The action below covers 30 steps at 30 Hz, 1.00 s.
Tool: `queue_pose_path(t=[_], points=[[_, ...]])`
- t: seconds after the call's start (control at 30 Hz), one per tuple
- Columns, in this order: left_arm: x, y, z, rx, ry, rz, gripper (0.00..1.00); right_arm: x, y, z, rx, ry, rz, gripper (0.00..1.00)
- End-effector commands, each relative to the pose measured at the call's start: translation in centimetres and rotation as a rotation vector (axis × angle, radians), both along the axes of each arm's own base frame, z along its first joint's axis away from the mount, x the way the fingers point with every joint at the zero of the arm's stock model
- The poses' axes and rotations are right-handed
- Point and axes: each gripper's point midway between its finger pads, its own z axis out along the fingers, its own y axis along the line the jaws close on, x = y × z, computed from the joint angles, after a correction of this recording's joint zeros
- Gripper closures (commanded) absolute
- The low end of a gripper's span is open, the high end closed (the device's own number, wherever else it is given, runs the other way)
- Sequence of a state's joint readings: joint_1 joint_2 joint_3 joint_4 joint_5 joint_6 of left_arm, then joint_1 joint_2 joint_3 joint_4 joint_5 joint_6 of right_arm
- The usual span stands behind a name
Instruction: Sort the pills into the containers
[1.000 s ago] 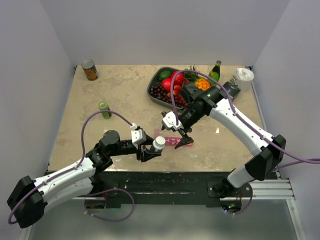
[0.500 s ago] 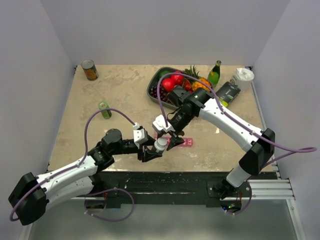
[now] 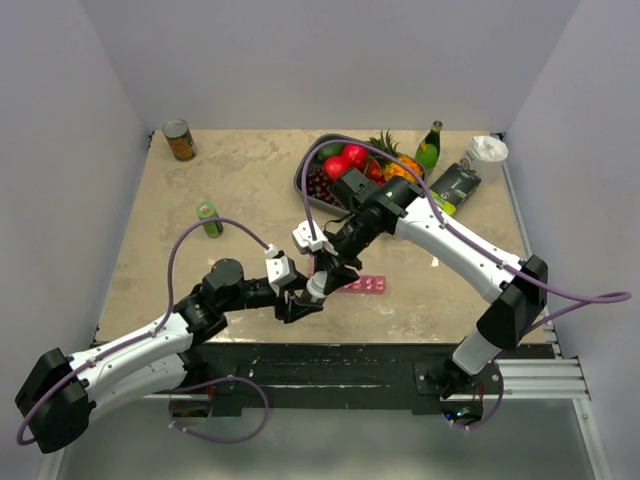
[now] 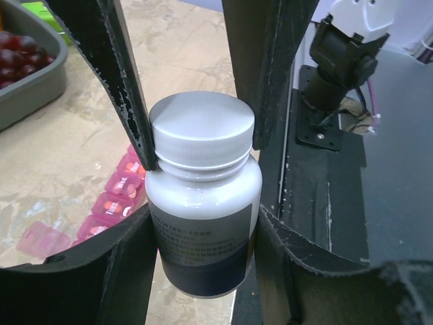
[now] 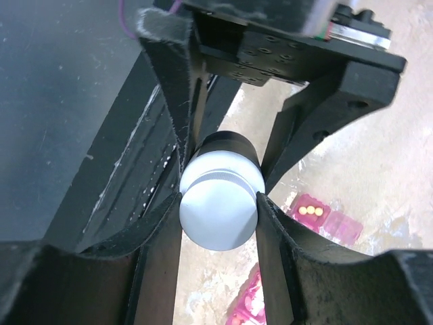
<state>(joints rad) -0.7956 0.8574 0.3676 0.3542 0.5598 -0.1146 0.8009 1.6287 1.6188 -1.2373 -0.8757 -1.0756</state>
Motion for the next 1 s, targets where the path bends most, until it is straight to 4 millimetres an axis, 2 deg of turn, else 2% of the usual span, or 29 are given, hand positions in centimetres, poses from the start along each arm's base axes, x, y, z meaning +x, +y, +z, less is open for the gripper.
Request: queue_pose_path(t=[0.0,0.13,0.17,0.23,0.27,0.37,0.4,0.47,0.53,0.57,0.6,0.63,0.73,0.87,0.97], points=[[3.1,0.3,7.7,-0.187,-0.197,0.15,1.0,-1.0,-0.4,-1.5,-0.141,0.159,-0.132,0.66],[5.0,1.2,9.6,-0.244,-0.25,0.271,1.0,0.0,0.7,-2.8,-0.187,0.233,-0.26,0.61],[5.4,1.5,9.9,-0.257,-0.254,0.303,1.0,1.2,1.5,-3.0,-0.193,0.241,-0.358,0.6],[6.8,2.4,10.5,-0.291,-0.261,0.411,1.0,2.0,1.6,-4.4,-0.233,0.26,-0.442,0.59],[7.1,2.7,10.7,-0.305,-0.263,0.442,1.0,2.7,2.1,-4.7,-0.238,0.296,-0.516,0.58],[8.1,3.7,10.4,-0.34,-0.263,0.533,1.0,2.9,2.7,-5.7,-0.257,0.373,-0.559,0.5],[8.1,3.6,9.9,-0.336,-0.262,0.532,1.0,2.6,3.1,-5.3,-0.245,0.398,-0.539,0.39],[8.2,3.6,8.4,-0.307,-0.248,0.533,1.0,2.4,3.1,-5.0,-0.237,0.398,-0.508,0.29],[7.8,3.5,7.1,-0.274,-0.234,0.513,1.0,2.7,3.1,-3.6,-0.201,0.374,-0.472,0.17],[7.5,3.5,6.6,-0.262,-0.227,0.504,1.0,2.7,2.7,-3.1,-0.19,0.36,-0.449,0.14],[7.4,3.6,6.2,-0.251,-0.222,0.498,1.0,2.8,2.7,-1.9,-0.156,0.342,-0.432,0.12],[6.9,3.8,5.5,-0.234,-0.216,0.491,1.0,2.9,2.3,-1.0,-0.13,0.343,-0.419,0.02],[5.9,4.4,4.8,-0.216,-0.203,0.471,1.0,2.2,0.6,0.9,-0.071,0.317,-0.35,0.01],[5.0,4.5,5.4,-0.217,-0.203,0.435,1.0,2.3,-1.3,0.9,-0.054,0.23,-0.334,0.01],[4.0,4.1,6.2,-0.216,-0.211,0.377,1.0,3.2,-2.5,0.8,-0.054,0.159,-0.359,0.01]])
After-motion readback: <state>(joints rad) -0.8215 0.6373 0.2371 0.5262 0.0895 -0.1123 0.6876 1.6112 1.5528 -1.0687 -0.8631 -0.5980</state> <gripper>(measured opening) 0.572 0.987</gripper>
